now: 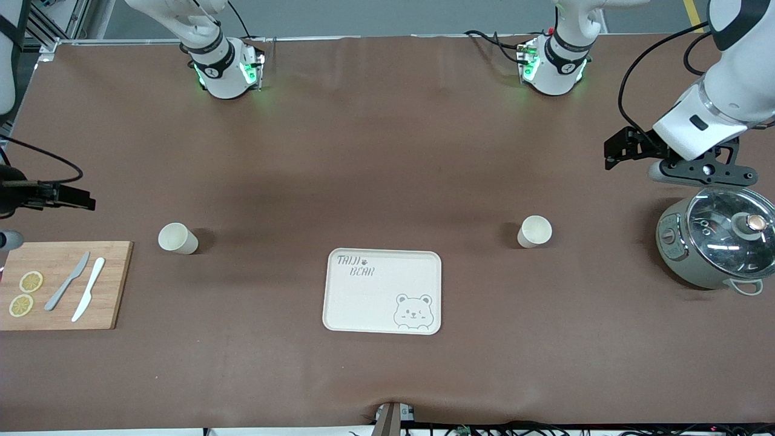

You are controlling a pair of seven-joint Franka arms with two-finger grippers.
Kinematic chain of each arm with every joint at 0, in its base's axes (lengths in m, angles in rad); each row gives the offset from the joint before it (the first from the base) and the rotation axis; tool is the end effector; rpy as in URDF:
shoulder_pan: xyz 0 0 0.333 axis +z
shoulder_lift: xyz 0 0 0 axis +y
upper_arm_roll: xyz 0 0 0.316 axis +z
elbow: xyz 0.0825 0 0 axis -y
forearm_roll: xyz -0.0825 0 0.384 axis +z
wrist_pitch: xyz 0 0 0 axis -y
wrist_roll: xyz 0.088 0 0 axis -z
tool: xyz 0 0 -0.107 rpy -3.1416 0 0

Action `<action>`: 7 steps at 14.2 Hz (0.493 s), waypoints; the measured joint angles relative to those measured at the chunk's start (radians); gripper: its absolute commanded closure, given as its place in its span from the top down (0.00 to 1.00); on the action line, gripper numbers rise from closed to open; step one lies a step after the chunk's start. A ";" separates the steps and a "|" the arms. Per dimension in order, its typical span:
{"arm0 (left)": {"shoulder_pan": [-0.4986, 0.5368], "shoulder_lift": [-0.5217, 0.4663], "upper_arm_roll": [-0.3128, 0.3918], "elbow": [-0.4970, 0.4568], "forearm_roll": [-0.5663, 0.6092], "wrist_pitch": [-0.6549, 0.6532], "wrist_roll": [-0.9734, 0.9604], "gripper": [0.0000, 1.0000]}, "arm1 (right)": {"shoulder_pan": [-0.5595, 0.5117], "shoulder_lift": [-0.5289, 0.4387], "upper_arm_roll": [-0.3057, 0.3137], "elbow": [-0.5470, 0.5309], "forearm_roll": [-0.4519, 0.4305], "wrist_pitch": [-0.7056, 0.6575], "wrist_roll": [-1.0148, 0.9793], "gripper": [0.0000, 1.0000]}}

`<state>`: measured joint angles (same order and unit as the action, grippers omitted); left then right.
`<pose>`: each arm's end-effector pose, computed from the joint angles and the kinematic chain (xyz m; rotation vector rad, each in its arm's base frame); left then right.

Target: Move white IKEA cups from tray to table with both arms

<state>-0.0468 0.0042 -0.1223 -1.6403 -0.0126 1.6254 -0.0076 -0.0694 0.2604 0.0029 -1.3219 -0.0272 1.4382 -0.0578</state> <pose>0.5506 -0.0952 0.5940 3.1200 -0.2512 -0.0315 0.6161 -0.0445 0.5767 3.1159 -0.0162 -0.2270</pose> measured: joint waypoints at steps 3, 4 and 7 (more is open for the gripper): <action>0.002 0.000 0.000 0.008 0.000 -0.001 0.000 1.00 | 0.011 -0.123 0.000 -0.150 0.000 0.077 0.000 1.00; 0.002 0.001 0.000 0.009 0.000 -0.001 0.000 1.00 | 0.019 -0.154 -0.001 -0.181 0.000 0.084 0.000 1.00; 0.002 0.002 0.000 0.009 0.000 -0.009 0.000 1.00 | 0.038 -0.199 -0.017 -0.217 0.000 0.085 -0.001 1.00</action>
<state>-0.0450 0.0060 -0.1220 -1.6316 -0.0126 1.6169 -0.0076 -0.0317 0.0614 -0.0145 -1.5390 -0.0269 1.5233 -0.0592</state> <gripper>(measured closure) 0.000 0.000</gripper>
